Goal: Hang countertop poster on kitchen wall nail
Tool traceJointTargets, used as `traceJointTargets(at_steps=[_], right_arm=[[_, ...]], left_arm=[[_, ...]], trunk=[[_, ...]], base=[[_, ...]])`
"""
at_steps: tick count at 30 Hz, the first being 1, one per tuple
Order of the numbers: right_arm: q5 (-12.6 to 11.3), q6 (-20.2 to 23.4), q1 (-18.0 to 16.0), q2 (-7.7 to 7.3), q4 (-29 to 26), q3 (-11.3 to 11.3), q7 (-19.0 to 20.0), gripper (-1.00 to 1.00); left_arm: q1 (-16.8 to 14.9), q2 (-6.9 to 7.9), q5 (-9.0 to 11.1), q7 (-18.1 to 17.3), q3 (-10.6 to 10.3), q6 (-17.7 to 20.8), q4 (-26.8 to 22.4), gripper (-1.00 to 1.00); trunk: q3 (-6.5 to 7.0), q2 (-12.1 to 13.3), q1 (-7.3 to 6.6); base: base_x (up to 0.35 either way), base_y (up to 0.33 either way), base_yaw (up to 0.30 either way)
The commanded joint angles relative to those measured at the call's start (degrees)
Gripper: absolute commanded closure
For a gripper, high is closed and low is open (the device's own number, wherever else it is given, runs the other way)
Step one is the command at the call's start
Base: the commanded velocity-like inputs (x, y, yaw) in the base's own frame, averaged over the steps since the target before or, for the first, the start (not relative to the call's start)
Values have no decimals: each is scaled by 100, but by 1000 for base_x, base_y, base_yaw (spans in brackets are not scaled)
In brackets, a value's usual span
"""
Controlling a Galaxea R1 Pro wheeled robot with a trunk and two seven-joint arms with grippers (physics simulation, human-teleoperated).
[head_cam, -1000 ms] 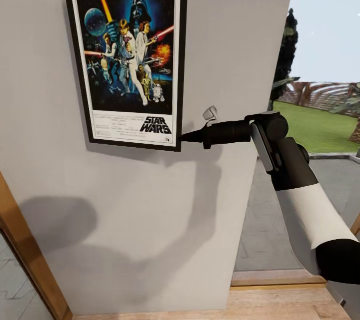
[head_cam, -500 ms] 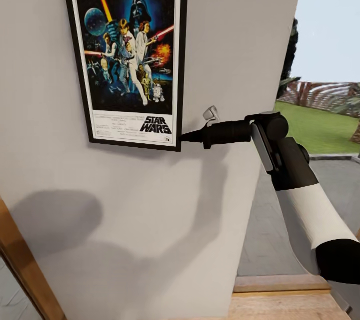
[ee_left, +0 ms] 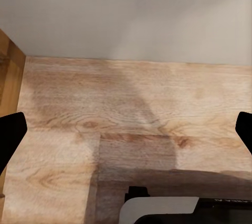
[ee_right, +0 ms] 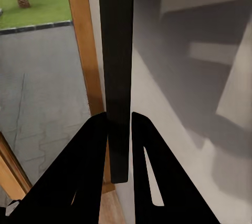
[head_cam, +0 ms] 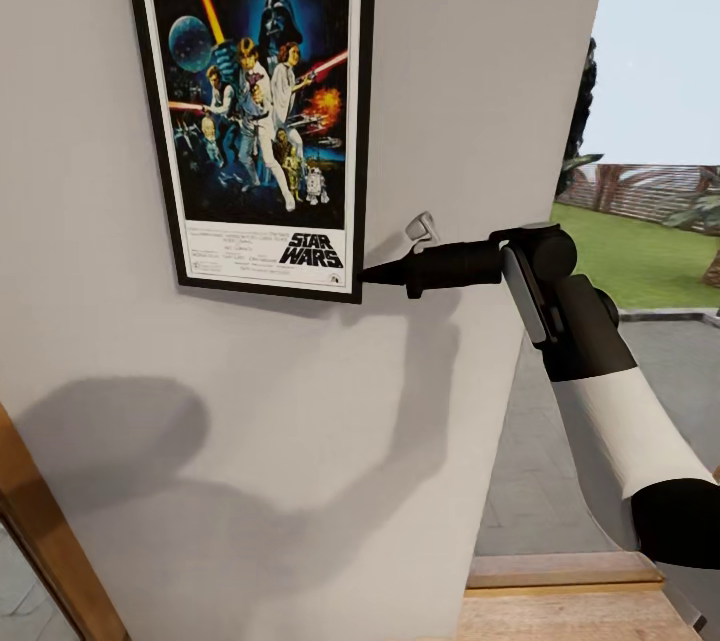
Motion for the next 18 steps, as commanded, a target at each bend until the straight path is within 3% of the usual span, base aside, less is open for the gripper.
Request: traceJointTargets(at_steps=[1,18], right_arm=[[-64,65,-2,-5,1,9,-17,100],[-64,68,-4,-5,1,9,-16,100]], left_arm=[[3,-1,60,-49,13,4,-3,-100],[3,-1,60,-49,13,6,-6,-100]], trunk=[[-1,-3,2],[-1,-3,2]], base=[[0,0,0],[6,0,0]])
